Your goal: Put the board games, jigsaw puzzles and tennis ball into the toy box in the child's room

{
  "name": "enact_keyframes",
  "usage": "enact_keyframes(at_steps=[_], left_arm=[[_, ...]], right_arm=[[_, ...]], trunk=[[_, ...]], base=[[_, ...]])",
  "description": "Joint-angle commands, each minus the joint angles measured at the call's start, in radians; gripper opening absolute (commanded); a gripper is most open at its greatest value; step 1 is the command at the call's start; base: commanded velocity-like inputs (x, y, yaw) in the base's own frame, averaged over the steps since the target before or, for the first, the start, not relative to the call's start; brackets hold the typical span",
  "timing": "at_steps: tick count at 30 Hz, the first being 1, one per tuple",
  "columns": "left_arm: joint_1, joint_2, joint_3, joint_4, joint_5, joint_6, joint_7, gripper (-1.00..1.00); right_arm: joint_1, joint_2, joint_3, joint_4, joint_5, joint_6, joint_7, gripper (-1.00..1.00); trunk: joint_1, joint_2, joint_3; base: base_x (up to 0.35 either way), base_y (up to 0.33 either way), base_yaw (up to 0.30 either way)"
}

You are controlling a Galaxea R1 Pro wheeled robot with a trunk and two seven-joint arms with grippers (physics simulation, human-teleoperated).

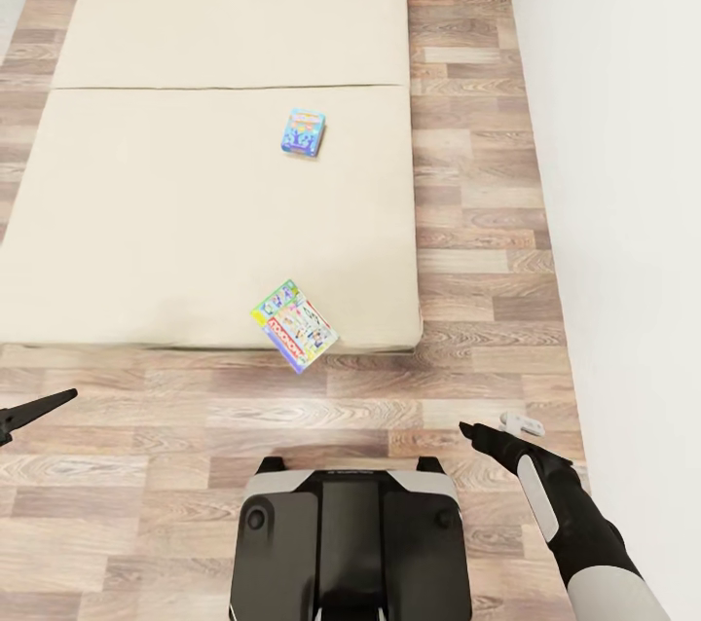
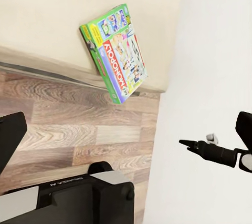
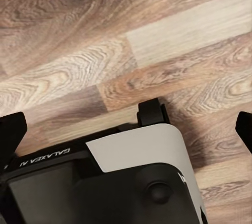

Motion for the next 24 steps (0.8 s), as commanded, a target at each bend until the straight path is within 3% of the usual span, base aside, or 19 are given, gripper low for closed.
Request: enact_keyframes(at_steps=[1, 24], left_arm=[[0.0, 0.0, 0.001, 0.0, -0.001, 0.011, -0.004, 1.0], [0.0, 0.0, 0.005, 0.0, -0.001, 0.018, -0.005, 1.0]], right_arm=[[0.0, 0.0, -0.002, -0.001, -0.001, 0.006, 0.004, 1.0], [0.0, 0.0, -0.002, -0.001, -0.001, 0.006, 0.005, 1.0]], trunk=[[0.001, -0.001, 0.001], [0.012, -0.022, 0.029]], base=[[0.0, 0.001, 0.0], [0.0, 0.0, 0.0]])
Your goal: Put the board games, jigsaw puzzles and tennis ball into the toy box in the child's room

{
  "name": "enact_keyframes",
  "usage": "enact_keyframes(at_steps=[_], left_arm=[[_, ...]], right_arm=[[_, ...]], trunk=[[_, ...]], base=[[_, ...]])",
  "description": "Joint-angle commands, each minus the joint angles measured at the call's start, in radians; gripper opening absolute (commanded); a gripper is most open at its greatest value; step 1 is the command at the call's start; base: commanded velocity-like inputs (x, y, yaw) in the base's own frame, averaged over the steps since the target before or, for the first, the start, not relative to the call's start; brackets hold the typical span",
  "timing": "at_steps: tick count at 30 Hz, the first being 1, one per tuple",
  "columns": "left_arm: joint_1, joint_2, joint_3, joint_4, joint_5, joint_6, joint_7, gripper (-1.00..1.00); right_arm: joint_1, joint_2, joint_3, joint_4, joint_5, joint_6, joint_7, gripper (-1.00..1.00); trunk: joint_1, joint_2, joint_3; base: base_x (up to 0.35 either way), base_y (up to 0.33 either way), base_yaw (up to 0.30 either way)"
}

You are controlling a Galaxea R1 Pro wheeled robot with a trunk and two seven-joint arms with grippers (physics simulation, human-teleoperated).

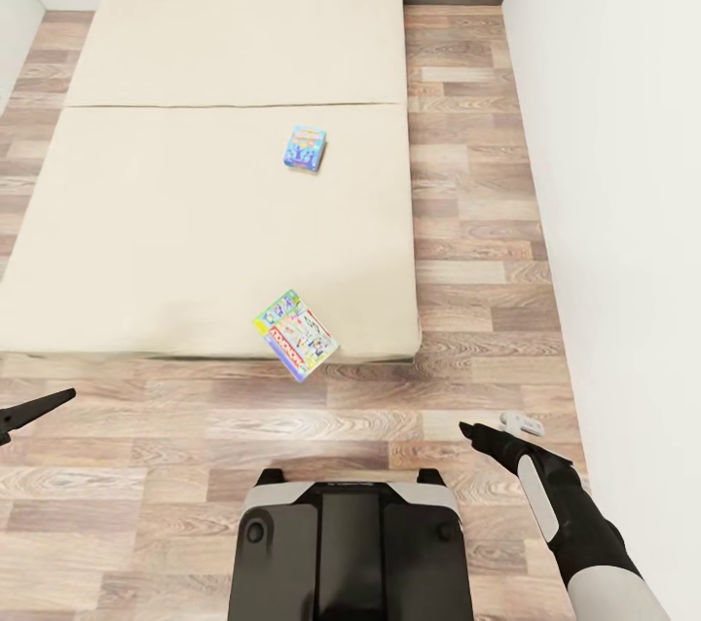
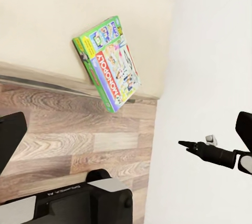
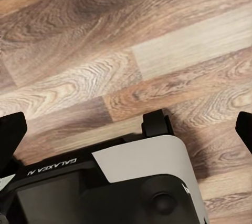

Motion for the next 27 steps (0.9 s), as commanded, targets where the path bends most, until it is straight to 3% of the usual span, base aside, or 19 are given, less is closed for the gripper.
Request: enact_keyframes(at_steps=[1, 27], left_arm=[[0.0, 0.0, 0.001, 0.0, -0.001, 0.01, -0.004, 1.0], [0.001, 0.0, 0.003, 0.0, -0.003, 0.007, -0.004, 1.0]], right_arm=[[0.0, 0.0, -0.002, -0.001, -0.001, 0.006, 0.004, 1.0], [0.0, 0.007, 0.0, -0.001, 0.0, 0.006, 0.015, 1.0]], trunk=[[0.001, -0.001, 0.001], [0.001, -0.001, 0.009]], base=[[0.0, 0.0, 0.0], [0.0, 0.0, 0.0]])
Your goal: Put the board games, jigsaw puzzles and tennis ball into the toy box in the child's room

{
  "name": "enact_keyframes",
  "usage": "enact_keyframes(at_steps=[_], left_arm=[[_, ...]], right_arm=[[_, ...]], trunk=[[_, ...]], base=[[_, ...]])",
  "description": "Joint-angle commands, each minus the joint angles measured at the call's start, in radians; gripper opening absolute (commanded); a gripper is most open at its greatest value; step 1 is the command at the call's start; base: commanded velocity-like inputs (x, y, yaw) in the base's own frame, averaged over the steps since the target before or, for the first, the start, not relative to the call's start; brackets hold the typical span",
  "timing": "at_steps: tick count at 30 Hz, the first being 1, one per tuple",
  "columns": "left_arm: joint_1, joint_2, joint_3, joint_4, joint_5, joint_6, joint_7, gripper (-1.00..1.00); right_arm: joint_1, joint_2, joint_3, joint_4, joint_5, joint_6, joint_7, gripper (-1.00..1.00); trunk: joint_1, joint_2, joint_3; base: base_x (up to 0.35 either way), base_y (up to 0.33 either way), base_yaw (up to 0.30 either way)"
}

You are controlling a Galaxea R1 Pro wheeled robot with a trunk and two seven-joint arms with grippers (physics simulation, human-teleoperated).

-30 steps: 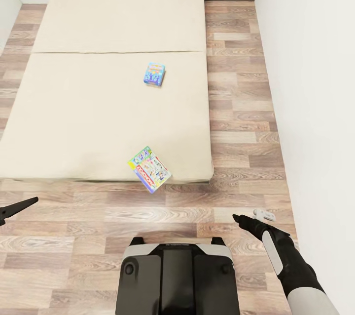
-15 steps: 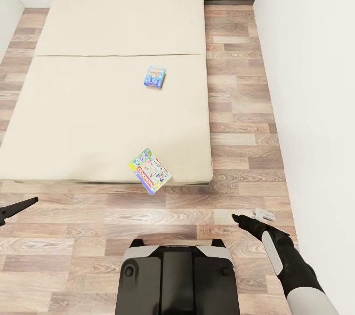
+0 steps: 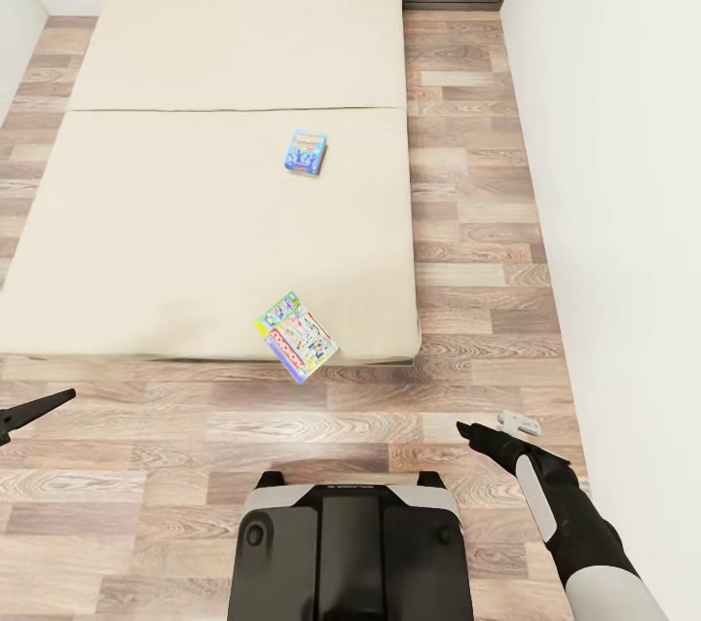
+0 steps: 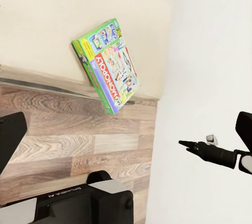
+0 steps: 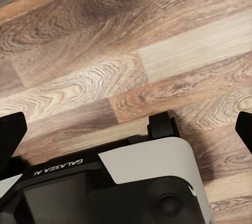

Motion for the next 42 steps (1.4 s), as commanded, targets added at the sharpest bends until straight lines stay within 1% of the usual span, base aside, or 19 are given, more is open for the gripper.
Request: enact_keyframes(at_steps=[1, 9, 17, 21, 23, 26, 27, 30, 31, 33, 38, 42], left_arm=[[0.0, 0.001, 0.001, 0.0, -0.001, 0.01, -0.004, 1.0], [0.0, 0.002, 0.001, 0.0, -0.001, 0.01, -0.004, 1.0], [0.0, 0.002, 0.001, 0.001, -0.001, 0.009, -0.004, 1.0], [0.001, 0.002, 0.001, 0.0, -0.001, 0.011, -0.005, 1.0], [0.001, 0.003, 0.001, 0.001, -0.002, 0.012, -0.005, 1.0], [0.001, 0.004, 0.002, 0.001, -0.003, 0.016, -0.006, 1.0], [0.001, 0.005, 0.001, 0.001, -0.003, 0.018, -0.006, 1.0], [0.001, 0.007, 0.001, 0.001, -0.003, 0.028, -0.006, 1.0], [0.001, 0.008, 0.001, 0.001, -0.004, 0.036, -0.005, 1.0], [0.0, 0.01, -0.001, 0.001, -0.004, 0.046, -0.005, 1.0], [0.0, 0.011, -0.007, 0.001, -0.005, 0.057, -0.004, 1.0], [0.0, 0.011, -0.013, 0.0, -0.01, 0.059, -0.003, 1.0]], right_arm=[[0.0, 0.001, -0.003, -0.001, -0.001, 0.006, 0.004, 1.0], [0.0, 0.003, -0.004, -0.001, -0.001, 0.006, 0.004, 1.0], [0.0, 0.003, -0.003, -0.001, -0.001, 0.006, 0.014, 1.0], [0.0, 0.002, -0.003, -0.001, -0.002, 0.006, 0.033, 1.0], [0.0, 0.0, -0.004, -0.002, -0.002, 0.006, 0.049, 1.0], [0.0, -0.004, -0.004, -0.002, -0.002, 0.007, 0.097, 1.0], [0.0, -0.005, -0.005, -0.002, -0.003, 0.008, 0.126, 1.0], [0.0, -0.007, -0.01, -0.001, -0.002, 0.01, 0.172, 1.0], [0.0, -0.007, -0.017, -0.001, -0.002, 0.012, 0.199, 1.0], [0.0, -0.008, -0.033, -0.001, -0.002, 0.015, 0.233, 1.0], [0.0, -0.009, -0.058, 0.001, -0.002, 0.021, 0.271, 1.0], [0.0, -0.009, -0.064, 0.002, -0.002, 0.031, 0.278, 1.0]], trunk=[[0.001, -0.001, -0.001], [0.001, -0.001, 0.002], [0.001, -0.001, 0.014], [0.001, -0.001, 0.02], [0.001, -0.001, 0.024], [0.001, -0.001, 0.029], [0.001, -0.001, 0.03], [0.001, -0.001, 0.035], [0.001, -0.001, 0.037], [0.001, -0.001, 0.04], [0.001, -0.001, 0.049], [0.001, -0.001, 0.055]], base=[[-0.006, 0.0, 0.0], [-0.072, 0.055, 0.0], [-0.05, 0.064, 0.0], [-0.008, 0.01, 0.0], [-0.003, 0.005, 0.0], [-0.002, 0.002, 0.0], [-0.001, 0.001, 0.0], [0.0, 0.0, 0.0], [0.0, 0.0, 0.0], [0.0, 0.0, 0.0], [0.0, 0.0, 0.0], [0.0, 0.0, 0.0]])
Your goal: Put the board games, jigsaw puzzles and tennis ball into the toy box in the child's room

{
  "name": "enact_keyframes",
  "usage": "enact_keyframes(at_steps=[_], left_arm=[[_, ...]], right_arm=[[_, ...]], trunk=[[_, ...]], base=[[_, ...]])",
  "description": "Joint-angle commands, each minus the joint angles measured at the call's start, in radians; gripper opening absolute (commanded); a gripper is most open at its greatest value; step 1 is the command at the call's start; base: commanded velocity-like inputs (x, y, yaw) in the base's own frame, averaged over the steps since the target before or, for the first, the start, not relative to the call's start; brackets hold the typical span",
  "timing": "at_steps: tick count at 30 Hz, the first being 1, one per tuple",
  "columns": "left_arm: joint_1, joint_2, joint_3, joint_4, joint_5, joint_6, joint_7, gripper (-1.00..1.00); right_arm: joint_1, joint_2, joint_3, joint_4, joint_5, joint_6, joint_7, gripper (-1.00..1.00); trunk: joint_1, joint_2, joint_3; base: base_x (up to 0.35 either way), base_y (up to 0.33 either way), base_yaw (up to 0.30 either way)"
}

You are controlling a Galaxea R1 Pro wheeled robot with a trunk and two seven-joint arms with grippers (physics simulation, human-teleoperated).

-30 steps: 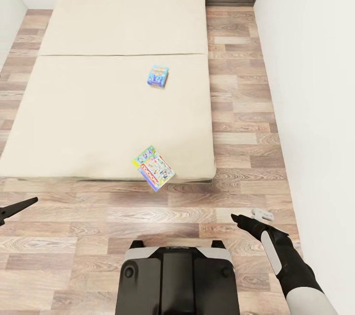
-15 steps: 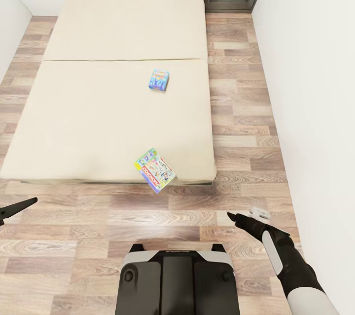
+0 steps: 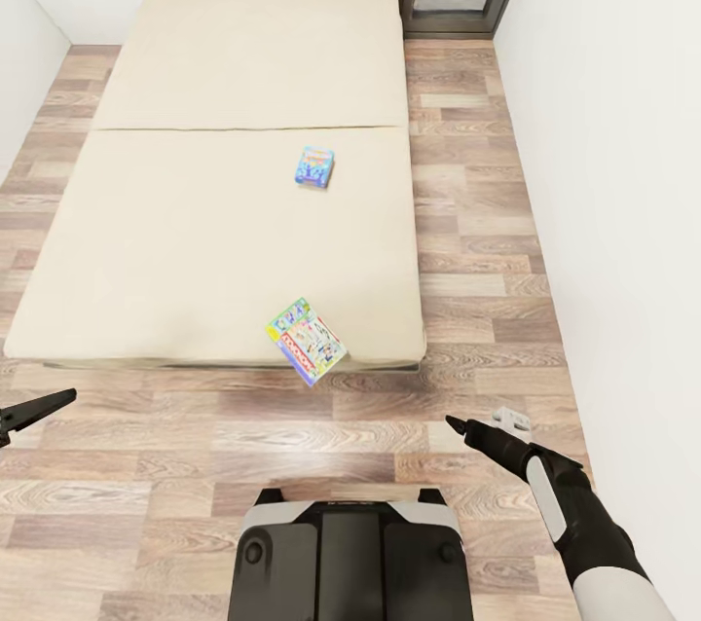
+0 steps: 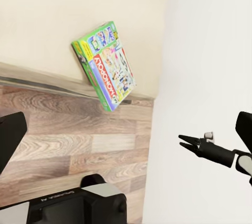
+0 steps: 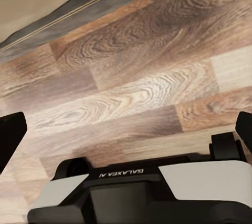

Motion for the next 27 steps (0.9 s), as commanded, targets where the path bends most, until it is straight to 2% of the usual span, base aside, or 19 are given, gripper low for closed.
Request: enact_keyframes(at_steps=[1, 11, 27], left_arm=[[-0.001, 0.0, -0.004, 0.0, -0.002, 0.011, -0.004, 1.0], [-0.002, -0.001, -0.016, 0.0, -0.003, 0.007, -0.004, 1.0], [-0.002, -0.001, -0.017, 0.0, -0.003, 0.007, -0.005, 1.0]], right_arm=[[0.0, 0.001, -0.003, -0.001, -0.005, 0.013, 0.005, 1.0], [0.0, 0.0, -0.005, 0.001, -0.005, 0.032, 0.044, 1.0], [0.0, 0.001, -0.003, 0.003, -0.004, 0.033, 0.05, 1.0]], trunk=[[0.001, -0.001, 0.001], [0.001, -0.001, 0.017], [0.001, -0.001, 0.044]], base=[[0.0, 0.0, 0.0], [-0.003, 0.0, 0.0], [-0.08, 0.006, 0.0]])
